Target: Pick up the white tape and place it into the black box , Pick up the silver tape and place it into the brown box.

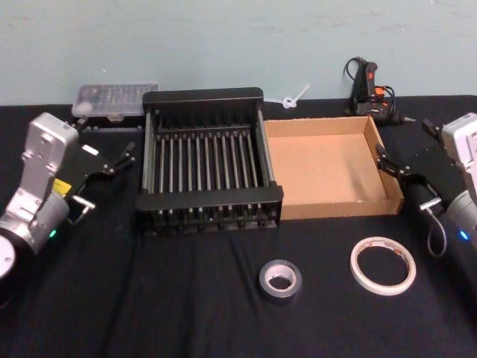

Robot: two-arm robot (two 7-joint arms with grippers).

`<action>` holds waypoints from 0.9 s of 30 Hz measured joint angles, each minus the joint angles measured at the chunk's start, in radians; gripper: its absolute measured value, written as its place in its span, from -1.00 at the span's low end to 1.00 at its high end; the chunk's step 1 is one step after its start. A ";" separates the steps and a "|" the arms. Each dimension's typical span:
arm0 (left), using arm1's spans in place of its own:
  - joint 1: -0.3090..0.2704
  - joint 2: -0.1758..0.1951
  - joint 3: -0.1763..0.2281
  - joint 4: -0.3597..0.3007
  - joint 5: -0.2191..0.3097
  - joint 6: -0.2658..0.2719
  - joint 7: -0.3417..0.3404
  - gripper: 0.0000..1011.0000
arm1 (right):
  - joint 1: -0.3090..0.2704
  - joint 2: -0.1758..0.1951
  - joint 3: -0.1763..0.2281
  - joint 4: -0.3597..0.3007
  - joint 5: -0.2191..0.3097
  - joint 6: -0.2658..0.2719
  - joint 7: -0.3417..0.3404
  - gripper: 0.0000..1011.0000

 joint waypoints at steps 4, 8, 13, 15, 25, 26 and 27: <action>0.000 0.000 0.000 0.000 0.000 0.000 0.000 0.98 | 0.000 0.000 0.000 0.000 0.000 0.000 0.000 0.98; 0.000 0.000 0.000 0.000 0.000 0.000 0.000 0.98 | 0.000 0.000 0.000 0.000 0.000 0.000 0.000 0.98; 0.000 0.000 0.000 0.000 0.000 0.000 0.000 0.98 | 0.000 0.000 0.000 0.000 0.000 0.000 0.000 0.98; 0.000 0.000 0.000 0.000 0.000 0.000 0.000 0.98 | 0.000 0.000 0.000 0.000 0.000 0.000 0.000 0.98; 0.000 0.000 0.000 0.000 0.000 0.000 0.000 0.98 | 0.000 0.000 0.000 0.000 0.000 0.000 0.000 0.98; 0.000 0.000 0.000 0.000 0.000 0.000 0.000 0.98 | 0.000 0.000 0.000 0.000 0.000 0.000 0.000 0.98; 0.000 0.000 0.000 0.000 0.000 0.000 0.000 0.98 | 0.000 0.000 0.000 0.000 0.000 0.000 0.000 0.98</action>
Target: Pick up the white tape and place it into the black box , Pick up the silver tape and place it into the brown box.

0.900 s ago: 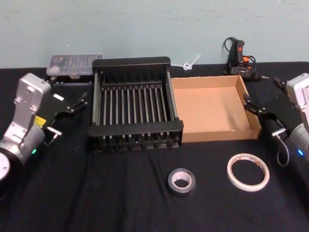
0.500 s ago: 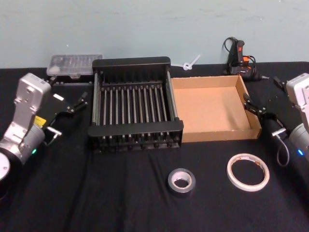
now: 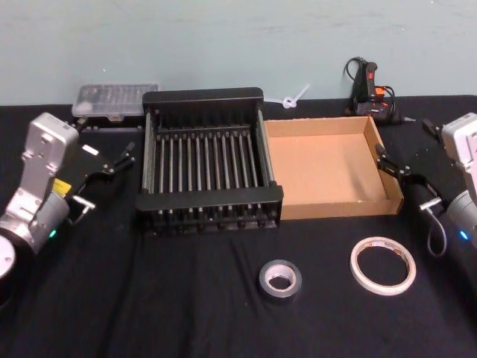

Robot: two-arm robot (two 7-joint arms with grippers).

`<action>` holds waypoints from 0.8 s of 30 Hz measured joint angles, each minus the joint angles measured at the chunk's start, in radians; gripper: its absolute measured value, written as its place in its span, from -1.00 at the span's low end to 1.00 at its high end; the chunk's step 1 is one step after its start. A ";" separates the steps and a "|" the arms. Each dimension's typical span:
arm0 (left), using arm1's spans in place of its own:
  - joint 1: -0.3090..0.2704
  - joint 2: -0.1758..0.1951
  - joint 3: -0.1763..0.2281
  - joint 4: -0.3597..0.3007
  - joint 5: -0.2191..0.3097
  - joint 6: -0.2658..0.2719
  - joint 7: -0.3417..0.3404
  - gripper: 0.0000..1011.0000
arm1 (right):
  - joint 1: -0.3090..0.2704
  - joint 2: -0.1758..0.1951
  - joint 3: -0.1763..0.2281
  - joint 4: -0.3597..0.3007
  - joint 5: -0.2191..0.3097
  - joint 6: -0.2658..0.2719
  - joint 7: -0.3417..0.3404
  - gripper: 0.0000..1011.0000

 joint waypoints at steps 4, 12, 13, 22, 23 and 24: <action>0.000 0.000 0.000 0.000 0.000 0.000 0.000 0.98 | 0.000 0.000 0.000 0.000 0.000 0.000 0.000 0.98; 0.000 0.000 0.000 0.000 0.000 0.000 0.000 0.98 | -0.001 0.000 0.003 -0.003 -0.004 0.000 0.000 0.98; 0.000 0.000 0.000 0.000 0.000 0.000 0.000 0.98 | -0.002 0.000 0.005 -0.005 -0.006 0.000 0.000 0.98; 0.000 0.000 0.000 0.000 0.000 0.000 0.000 0.98 | -0.037 0.009 0.055 -0.068 0.006 0.016 0.012 0.98; 0.000 0.000 0.000 0.000 0.000 0.000 0.000 0.98 | -0.041 0.010 0.061 -0.077 0.013 0.023 0.017 0.98; 0.000 0.000 0.000 0.000 0.000 0.000 0.000 0.98 | -0.049 0.013 0.072 -0.094 0.029 0.039 0.027 0.98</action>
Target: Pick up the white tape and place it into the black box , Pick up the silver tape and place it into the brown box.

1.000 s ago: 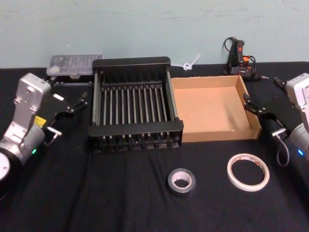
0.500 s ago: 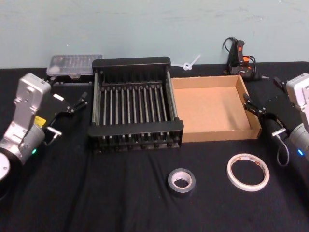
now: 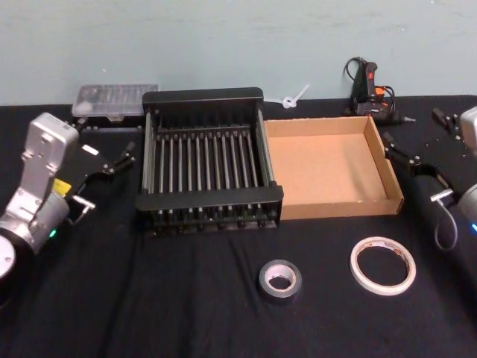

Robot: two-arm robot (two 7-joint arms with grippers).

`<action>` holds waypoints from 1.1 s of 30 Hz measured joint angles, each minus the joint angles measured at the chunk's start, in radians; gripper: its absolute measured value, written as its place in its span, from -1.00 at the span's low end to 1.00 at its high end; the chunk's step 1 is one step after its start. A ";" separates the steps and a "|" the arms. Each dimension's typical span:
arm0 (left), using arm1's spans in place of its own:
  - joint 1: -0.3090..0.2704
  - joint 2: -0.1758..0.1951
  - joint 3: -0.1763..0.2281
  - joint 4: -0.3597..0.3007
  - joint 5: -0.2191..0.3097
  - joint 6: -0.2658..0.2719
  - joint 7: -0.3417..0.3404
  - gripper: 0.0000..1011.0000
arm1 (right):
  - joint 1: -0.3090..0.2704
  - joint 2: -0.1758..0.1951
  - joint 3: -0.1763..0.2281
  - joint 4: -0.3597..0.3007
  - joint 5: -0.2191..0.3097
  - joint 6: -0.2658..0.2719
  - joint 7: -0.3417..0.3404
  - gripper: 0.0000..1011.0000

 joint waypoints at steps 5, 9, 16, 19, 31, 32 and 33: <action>0.000 0.000 0.000 0.000 0.000 0.000 0.000 0.98 | -0.035 0.014 0.043 -0.069 0.065 0.068 0.031 0.98; 0.000 0.000 0.000 0.000 0.000 0.000 0.000 0.98 | -0.073 0.037 0.085 -0.140 0.124 0.142 0.063 0.98; 0.000 0.000 0.000 0.000 0.000 0.000 0.000 0.98 | -0.135 0.079 0.139 -0.227 0.181 0.234 0.107 0.98; 0.000 0.000 0.000 0.000 0.000 0.000 0.000 0.98 | -0.159 0.094 0.154 -0.252 0.191 0.256 0.120 0.98; 0.000 0.000 0.000 0.000 0.000 0.000 0.000 0.98 | -0.271 0.147 0.200 -0.332 0.213 0.332 0.187 0.98; 0.000 0.000 0.000 0.000 0.000 0.000 0.000 0.98 | -0.283 0.150 0.203 -0.337 0.214 0.340 0.195 0.98; 0.000 0.000 0.000 0.000 0.000 0.000 0.000 0.98 | -0.289 0.152 0.205 -0.340 0.215 0.345 0.200 0.98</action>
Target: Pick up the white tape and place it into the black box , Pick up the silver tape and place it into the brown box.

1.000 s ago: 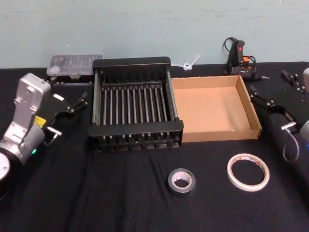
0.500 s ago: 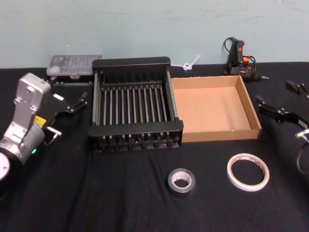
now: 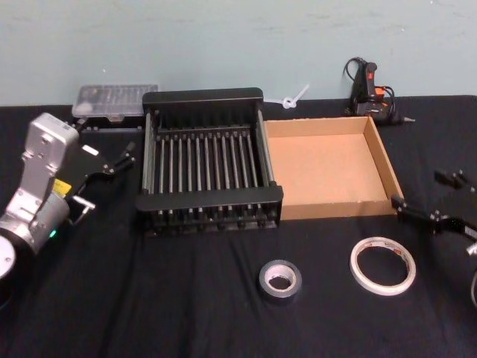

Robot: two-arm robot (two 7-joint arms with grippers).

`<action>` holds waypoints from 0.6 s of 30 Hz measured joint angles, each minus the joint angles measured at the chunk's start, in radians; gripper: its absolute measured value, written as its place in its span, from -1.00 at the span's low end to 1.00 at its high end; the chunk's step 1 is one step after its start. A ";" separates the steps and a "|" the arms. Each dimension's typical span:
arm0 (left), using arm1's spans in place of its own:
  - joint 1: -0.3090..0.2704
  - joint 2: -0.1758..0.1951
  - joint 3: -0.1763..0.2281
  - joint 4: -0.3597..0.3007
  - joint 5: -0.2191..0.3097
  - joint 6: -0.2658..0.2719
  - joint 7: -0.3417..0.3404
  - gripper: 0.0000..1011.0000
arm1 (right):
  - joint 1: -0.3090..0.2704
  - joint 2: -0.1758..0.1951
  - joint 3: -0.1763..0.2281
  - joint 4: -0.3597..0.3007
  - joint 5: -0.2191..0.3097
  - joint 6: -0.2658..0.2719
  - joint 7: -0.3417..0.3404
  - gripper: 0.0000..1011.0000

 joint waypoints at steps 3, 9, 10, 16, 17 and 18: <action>0.000 0.000 0.000 0.000 0.000 0.000 0.000 0.98 | -0.020 0.005 0.008 -0.007 0.005 0.018 0.013 0.98; 0.000 0.000 0.000 0.000 0.000 0.000 0.000 0.98 | -0.054 0.007 0.015 -0.009 0.007 0.043 0.034 0.98; 0.000 0.000 0.000 0.000 0.000 0.000 0.000 0.98 | -0.058 0.007 0.015 -0.009 0.006 0.045 0.037 0.98; 0.000 0.000 0.000 0.000 0.000 0.000 0.000 0.98 | -0.065 0.000 0.007 0.005 -0.008 0.068 0.057 0.98; 0.000 0.000 0.000 0.000 0.000 0.000 0.000 0.98 | -0.064 -0.004 0.004 0.010 -0.012 0.073 0.062 0.98; 0.000 0.000 0.000 0.000 0.000 0.000 0.000 0.98 | -0.064 -0.004 0.004 0.010 -0.012 0.073 0.062 0.98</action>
